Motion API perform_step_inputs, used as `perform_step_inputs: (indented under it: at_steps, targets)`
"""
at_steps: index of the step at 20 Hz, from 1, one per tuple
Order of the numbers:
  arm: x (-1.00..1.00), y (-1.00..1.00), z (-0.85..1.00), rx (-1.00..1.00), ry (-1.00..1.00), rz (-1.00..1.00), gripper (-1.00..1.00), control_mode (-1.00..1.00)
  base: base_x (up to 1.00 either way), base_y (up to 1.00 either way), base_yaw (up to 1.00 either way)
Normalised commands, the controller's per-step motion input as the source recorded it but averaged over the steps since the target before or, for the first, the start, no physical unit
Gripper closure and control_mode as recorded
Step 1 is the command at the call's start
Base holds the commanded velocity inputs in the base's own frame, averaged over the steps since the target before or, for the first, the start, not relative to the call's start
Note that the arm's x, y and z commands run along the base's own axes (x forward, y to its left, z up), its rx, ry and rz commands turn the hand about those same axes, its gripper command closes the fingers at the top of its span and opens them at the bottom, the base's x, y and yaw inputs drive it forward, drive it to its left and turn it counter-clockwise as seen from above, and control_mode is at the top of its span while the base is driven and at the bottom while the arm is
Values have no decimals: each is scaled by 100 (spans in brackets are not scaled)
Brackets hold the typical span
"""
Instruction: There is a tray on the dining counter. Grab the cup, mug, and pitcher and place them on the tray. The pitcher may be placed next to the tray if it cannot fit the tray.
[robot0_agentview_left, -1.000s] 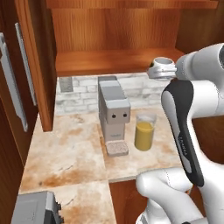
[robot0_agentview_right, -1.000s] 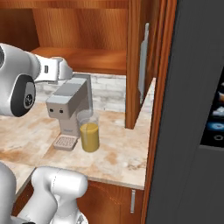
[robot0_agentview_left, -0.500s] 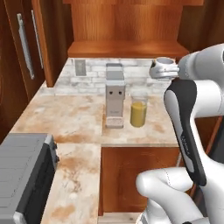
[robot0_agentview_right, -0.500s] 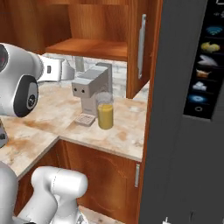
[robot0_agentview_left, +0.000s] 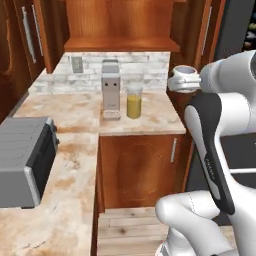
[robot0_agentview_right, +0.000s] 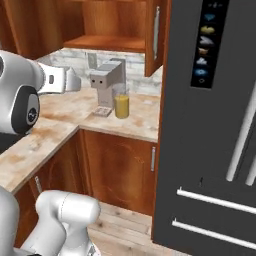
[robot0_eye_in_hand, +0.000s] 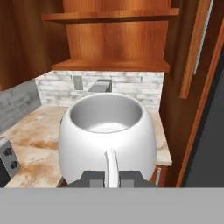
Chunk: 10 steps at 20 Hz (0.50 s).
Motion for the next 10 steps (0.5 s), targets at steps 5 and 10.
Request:
perform_step_inputs:
  at_steps: [5, 10]
  targets:
    - [0, 0, 0, 0, 0, 0, 100, 100, -71, -19, -68]
    - [0, 0, 0, 0, 0, 0, 100, 100, -62, -4, -79]
